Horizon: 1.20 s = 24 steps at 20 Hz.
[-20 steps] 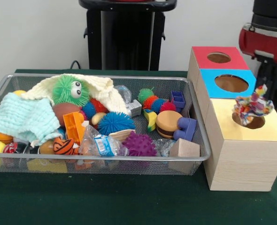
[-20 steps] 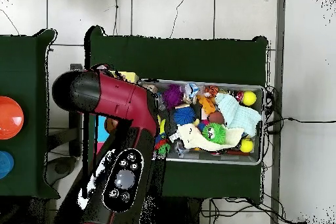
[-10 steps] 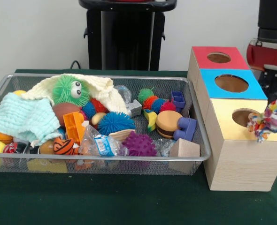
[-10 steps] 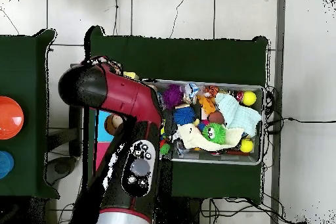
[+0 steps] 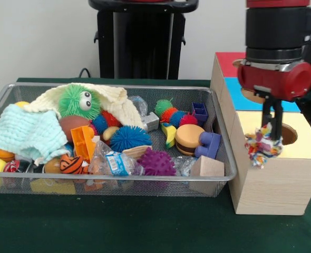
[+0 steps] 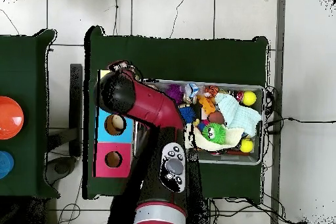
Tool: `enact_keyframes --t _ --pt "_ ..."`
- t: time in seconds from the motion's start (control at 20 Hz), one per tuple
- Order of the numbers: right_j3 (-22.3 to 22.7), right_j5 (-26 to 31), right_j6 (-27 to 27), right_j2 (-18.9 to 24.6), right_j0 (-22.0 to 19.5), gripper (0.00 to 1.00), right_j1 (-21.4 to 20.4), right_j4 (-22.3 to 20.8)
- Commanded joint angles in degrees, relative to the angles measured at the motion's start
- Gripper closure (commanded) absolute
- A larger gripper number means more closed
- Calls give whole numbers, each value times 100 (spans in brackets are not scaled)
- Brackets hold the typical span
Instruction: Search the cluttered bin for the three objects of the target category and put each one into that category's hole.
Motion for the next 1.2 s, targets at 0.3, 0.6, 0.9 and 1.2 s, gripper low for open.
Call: enact_keyframes --t 0.3,0.6,0.9,1.2 --pt "1534 77 479 570 0 100 -551 -411" --pt "1246 430 989 183 499 100 -496 -215" --pt "984 923 1248 125 667 100 -610 12" --pt "821 781 1023 339 492 100 -388 91"
